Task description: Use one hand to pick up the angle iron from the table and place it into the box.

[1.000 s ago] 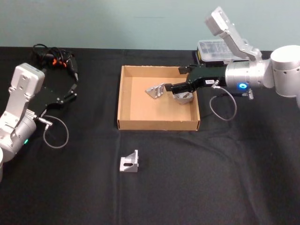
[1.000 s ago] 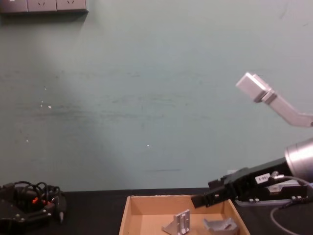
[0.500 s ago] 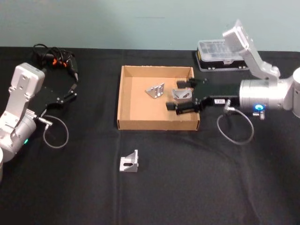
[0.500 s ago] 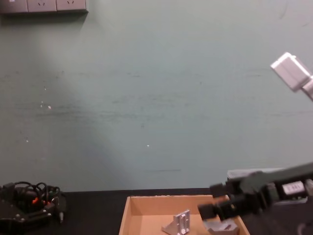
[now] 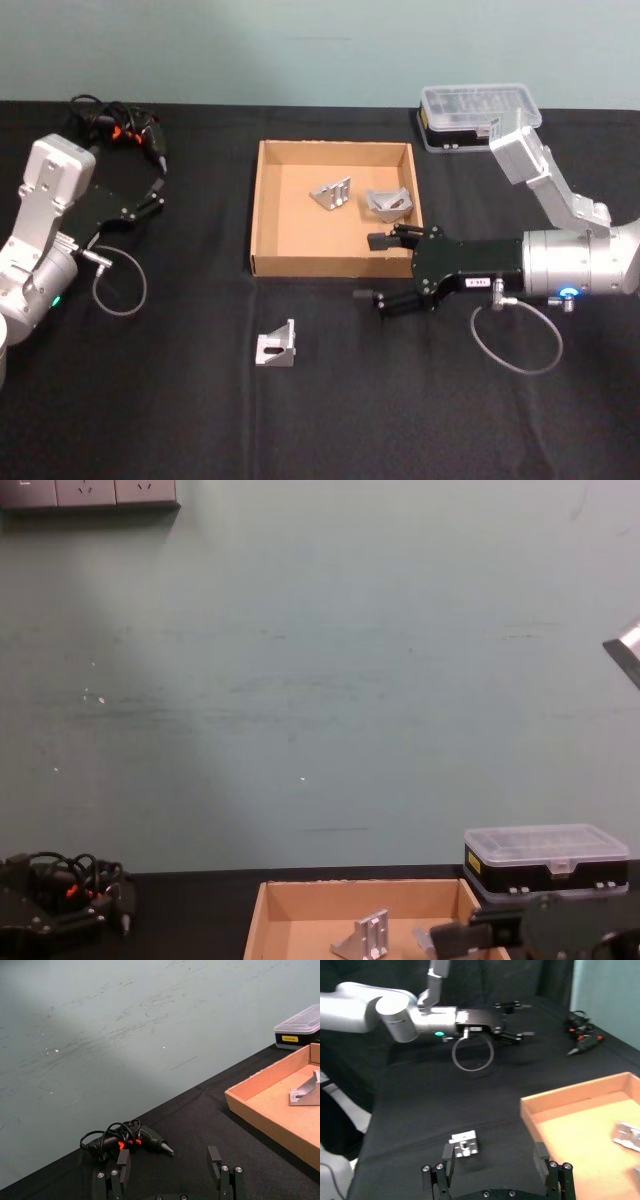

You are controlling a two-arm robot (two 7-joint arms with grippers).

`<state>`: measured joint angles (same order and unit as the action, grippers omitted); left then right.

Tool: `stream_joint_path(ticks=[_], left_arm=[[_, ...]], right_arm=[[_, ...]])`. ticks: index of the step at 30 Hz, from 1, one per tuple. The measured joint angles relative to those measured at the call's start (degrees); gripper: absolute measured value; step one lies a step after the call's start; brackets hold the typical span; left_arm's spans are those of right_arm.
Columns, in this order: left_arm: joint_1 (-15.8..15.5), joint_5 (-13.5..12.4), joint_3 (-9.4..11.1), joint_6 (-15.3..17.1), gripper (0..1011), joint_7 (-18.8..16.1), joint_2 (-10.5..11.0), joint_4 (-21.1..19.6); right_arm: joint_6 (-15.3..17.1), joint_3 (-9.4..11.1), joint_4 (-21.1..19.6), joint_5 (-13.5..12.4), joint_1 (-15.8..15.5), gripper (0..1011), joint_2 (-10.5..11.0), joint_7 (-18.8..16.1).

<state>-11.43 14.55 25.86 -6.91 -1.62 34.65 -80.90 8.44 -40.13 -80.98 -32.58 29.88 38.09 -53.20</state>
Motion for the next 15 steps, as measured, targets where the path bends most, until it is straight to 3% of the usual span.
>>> stream_joint_path(ticks=[8, 15], left_arm=[[0.0, 0.0, 0.0, 0.0, 1000, 0.0, 0.0, 0.0], [0.0, 0.0, 0.0, 0.0, 1000, 0.0, 0.0, 0.0]], right_arm=[[-2.2, -3.09, -0.04, 1.31, 0.64, 1000, -0.86, -1.38], [-2.19, -6.08, 1.56, 2.73, 2.08, 1000, -3.47, -1.91]])
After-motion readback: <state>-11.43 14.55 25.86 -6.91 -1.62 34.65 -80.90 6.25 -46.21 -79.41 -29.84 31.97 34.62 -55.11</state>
